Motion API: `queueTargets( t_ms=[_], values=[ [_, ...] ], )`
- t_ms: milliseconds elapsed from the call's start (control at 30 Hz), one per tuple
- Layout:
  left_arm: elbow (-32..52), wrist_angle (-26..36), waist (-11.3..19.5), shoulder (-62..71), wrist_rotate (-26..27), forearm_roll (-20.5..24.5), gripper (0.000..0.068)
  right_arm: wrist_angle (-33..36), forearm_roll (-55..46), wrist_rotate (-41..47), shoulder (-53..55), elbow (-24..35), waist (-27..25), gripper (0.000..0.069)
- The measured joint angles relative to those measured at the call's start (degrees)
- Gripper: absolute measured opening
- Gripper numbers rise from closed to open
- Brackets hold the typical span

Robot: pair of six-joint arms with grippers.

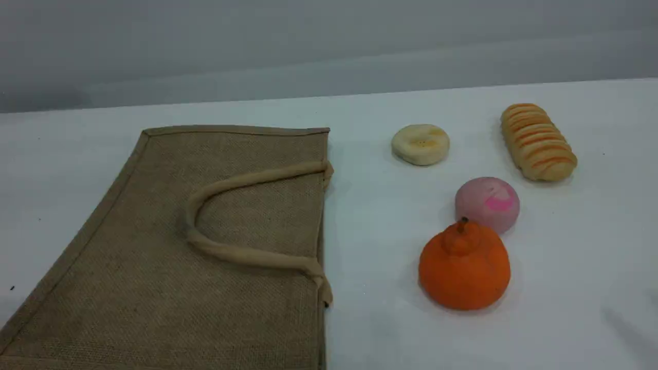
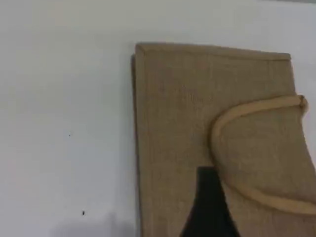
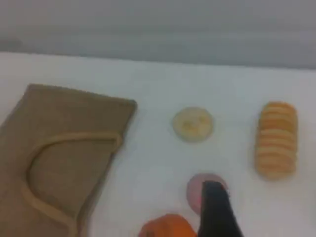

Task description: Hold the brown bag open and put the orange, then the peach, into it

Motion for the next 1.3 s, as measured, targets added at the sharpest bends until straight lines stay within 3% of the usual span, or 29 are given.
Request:
queueTargets(
  t_ms=[100,333,700,933,1300],
  values=[
    [0.00,-3.28,0.00,5.57,0.00,-0.31,0.0454,-0.59,1.30,-0.32,4.09,0.00,0.00,0.0375],
    [0.00,-8.67,0.00,17.74,0.75,-6.26,0.0454,-3.90,7.70,-3.95,13.55,0.00,0.00,0.0375],
    [-5.09,-9.19,-1.24,33.22,14.53,-22.44,0.0454,-6.25,19.36,-14.96,23.09,0.00,0.00,0.0375],
    [-10.29,-10.53,-6.24,42.77,14.64,-22.29,0.0454,-6.29,21.78,-17.86,24.49,0.00,0.00,0.0375],
    [-14.85,-12.99,-8.67,54.82,10.63,-22.16,0.0454,-5.84,21.66,-17.86,24.49,0.00,0.00,0.0375]
  ],
)
